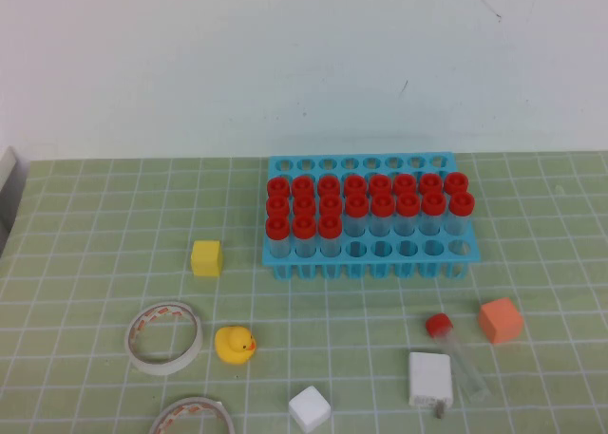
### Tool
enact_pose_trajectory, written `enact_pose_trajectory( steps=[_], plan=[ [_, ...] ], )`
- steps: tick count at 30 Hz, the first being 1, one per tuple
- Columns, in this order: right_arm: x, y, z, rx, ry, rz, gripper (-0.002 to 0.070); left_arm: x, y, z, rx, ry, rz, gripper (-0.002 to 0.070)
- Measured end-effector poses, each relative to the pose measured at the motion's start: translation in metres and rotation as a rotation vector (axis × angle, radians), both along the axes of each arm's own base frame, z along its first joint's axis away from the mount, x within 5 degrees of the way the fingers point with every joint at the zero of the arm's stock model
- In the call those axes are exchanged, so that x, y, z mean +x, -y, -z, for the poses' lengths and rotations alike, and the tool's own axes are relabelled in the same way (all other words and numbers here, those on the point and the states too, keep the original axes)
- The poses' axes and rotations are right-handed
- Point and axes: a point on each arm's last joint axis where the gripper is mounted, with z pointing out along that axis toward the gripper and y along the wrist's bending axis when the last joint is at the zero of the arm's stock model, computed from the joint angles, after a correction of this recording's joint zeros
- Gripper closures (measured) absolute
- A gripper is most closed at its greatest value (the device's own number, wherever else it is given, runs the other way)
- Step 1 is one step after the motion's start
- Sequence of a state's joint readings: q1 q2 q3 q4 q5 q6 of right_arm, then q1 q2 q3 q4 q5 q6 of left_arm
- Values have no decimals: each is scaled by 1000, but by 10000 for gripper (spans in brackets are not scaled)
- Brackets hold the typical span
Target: Place the test tubes
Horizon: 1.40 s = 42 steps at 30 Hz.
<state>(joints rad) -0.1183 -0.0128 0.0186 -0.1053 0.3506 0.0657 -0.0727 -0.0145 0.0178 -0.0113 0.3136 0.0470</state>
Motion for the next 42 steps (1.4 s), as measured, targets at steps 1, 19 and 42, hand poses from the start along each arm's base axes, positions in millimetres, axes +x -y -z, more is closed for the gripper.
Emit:
enact_pose_trajectory(
  steps=[1,19,42],
  plan=[
    [0,0,0,0,0,0,678,0,0,0,0,0,0,676],
    [0,0,0,-10,-1,1,678,0,0,0,2,0,1,676],
    [1,1,-2,-22,25,-1,678,1,1,-4,-22,54,1,676]
  ],
)
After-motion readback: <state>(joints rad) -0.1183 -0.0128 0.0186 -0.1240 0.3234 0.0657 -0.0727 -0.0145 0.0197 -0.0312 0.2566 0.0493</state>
